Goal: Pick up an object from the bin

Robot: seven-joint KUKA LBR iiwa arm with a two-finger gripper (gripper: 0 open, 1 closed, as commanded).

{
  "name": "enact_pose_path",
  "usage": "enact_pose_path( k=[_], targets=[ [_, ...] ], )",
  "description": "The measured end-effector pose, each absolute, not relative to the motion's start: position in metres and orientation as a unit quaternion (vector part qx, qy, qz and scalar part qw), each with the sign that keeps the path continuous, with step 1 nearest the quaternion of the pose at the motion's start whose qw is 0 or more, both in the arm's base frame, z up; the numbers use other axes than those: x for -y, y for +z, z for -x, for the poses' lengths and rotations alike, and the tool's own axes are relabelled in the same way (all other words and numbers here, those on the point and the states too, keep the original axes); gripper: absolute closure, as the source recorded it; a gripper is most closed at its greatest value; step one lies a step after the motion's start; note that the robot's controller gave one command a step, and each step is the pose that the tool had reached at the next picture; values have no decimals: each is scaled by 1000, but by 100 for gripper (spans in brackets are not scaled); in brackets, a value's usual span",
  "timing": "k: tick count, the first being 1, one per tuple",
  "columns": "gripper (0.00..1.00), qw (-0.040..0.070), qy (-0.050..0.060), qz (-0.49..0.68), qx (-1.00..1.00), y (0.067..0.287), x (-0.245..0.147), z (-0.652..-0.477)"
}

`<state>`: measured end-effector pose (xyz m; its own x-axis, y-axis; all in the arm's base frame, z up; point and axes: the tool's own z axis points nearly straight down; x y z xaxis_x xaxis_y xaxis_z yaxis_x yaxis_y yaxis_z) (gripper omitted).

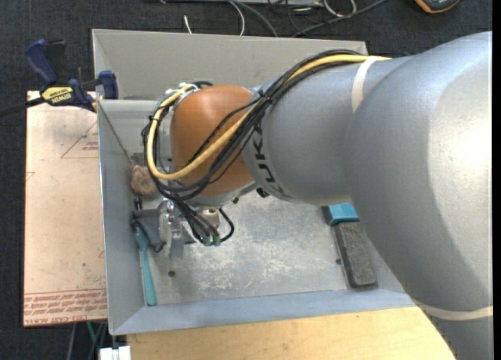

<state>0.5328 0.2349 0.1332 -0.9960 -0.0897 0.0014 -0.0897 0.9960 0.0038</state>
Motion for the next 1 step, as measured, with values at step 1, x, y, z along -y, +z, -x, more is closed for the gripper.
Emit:
enact_pose_path(
  k=[1],
  targets=[
    [100, 2, -2, -58, 998, 213, -235, -503]
  ],
)
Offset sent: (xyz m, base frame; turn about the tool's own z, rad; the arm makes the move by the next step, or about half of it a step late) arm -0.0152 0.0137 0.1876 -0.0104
